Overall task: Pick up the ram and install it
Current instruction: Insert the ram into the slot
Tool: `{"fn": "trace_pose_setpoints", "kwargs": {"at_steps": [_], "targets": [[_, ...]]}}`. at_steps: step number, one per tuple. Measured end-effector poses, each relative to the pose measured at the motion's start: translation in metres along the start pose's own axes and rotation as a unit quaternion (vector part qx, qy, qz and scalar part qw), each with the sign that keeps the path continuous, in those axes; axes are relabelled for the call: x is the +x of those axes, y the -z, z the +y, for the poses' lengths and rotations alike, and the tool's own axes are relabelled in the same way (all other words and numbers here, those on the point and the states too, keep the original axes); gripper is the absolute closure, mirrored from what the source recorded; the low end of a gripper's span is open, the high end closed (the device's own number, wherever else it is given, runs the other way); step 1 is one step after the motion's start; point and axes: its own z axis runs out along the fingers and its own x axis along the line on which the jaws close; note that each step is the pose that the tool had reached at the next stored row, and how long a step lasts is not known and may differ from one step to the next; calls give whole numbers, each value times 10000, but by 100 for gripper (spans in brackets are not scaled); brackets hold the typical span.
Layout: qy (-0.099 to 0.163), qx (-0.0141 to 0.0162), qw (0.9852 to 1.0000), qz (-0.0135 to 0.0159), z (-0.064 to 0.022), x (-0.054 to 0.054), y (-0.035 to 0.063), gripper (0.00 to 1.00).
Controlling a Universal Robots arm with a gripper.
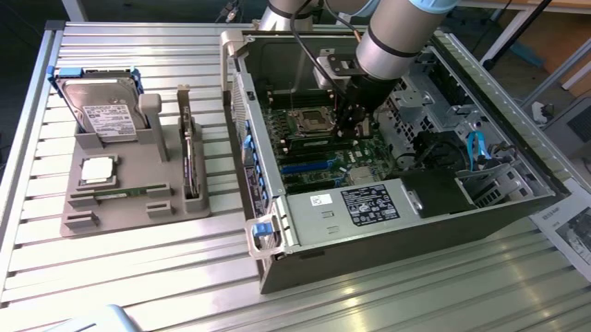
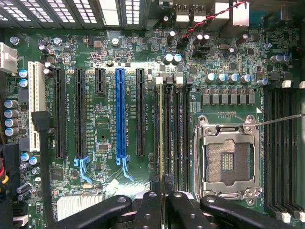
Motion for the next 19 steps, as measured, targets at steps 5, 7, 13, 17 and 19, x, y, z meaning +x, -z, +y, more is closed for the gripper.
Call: {"fn": "trace_pose_setpoints", "kwargs": {"at_steps": [5, 7, 13, 17, 19], "targets": [[2, 22, 10000, 2, 0, 0, -1, 88], [2, 27, 10000, 2, 0, 0, -1, 88], [2, 27, 10000, 2, 8, 0, -1, 88], [6, 30, 10000, 2, 13, 0, -1, 88], [6, 30, 10000, 2, 10, 0, -1, 88]]}}
